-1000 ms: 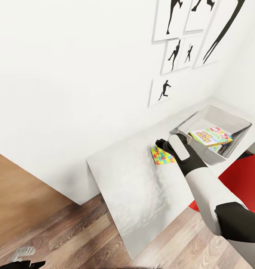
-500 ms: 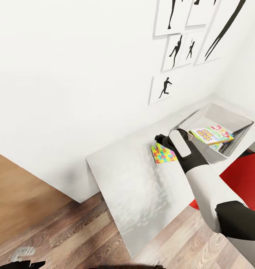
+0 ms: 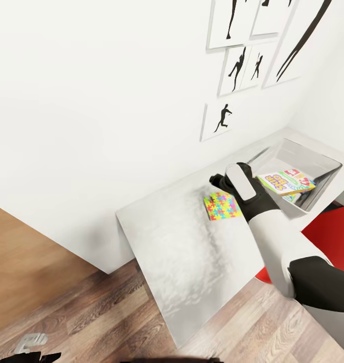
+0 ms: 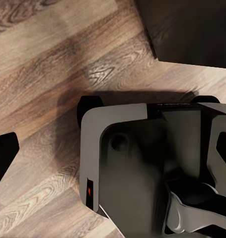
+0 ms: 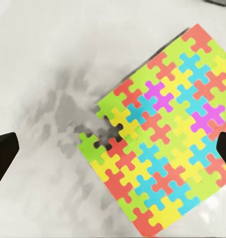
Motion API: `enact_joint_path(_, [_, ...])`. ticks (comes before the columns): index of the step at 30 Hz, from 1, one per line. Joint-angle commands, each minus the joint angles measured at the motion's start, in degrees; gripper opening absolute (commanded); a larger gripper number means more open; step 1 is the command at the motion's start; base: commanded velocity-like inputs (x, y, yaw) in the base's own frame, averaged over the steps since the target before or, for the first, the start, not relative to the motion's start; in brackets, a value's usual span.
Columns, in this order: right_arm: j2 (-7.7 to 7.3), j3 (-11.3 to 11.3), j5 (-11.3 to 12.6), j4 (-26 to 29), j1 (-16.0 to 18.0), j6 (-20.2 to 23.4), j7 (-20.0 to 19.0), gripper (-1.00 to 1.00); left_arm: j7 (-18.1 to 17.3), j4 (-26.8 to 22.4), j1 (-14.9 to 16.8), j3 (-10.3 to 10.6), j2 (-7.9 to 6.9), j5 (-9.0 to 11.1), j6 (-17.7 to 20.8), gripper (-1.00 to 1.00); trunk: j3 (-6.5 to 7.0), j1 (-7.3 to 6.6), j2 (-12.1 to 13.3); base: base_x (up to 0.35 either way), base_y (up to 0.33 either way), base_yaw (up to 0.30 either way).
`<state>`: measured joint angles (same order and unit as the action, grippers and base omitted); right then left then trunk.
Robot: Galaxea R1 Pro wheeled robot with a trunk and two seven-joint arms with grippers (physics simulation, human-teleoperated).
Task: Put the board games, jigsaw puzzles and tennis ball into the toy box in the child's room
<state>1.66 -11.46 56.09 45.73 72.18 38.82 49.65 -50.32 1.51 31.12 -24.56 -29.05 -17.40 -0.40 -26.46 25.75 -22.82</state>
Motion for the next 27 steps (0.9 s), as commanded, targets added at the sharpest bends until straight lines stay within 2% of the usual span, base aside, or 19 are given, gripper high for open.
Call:
enact_joint_path(1, [0.0,-0.2,0.4,-0.3,0.4,0.7,1.0,1.0,-0.1,0.2,0.1,-0.5,-0.05,-0.4,0.0,1.0,-0.09,0.03,-0.1,0.0,0.0,0.0])
enact_joint_path(7, [0.01,0.0,0.5,-2.5,3.4,3.4,3.1,1.0,-0.1,0.2,0.1,-0.5,-0.05,-0.4,0.0,1.0,-0.09,0.03,-0.1,0.0,0.0,0.0])
enact_joint_path(13, [0.06,0.0,0.5,-9.5,7.8,4.1,3.4,1.0,-0.1,0.2,0.1,-0.4,-0.01,-0.6,0.0,1.0,-0.09,0.03,-0.1,0.0,0.0,0.0])
enact_joint_path(19, [0.17,-0.1,0.3,-12.4,9.2,3.9,3.5,1.0,-0.1,0.2,0.1,-0.4,0.1,-0.7,-0.1,1.0,-0.09,0.03,-0.1,0.0,0.0,0.0])
enact_joint_path(27, [0.89,-0.2,0.3,-12.8,9.7,3.8,3.7,1.0,-0.2,0.2,0.1,-0.4,0.13,-0.7,-0.2,1.0,-0.11,0.03,-0.1,0.0,0.0,0.0])
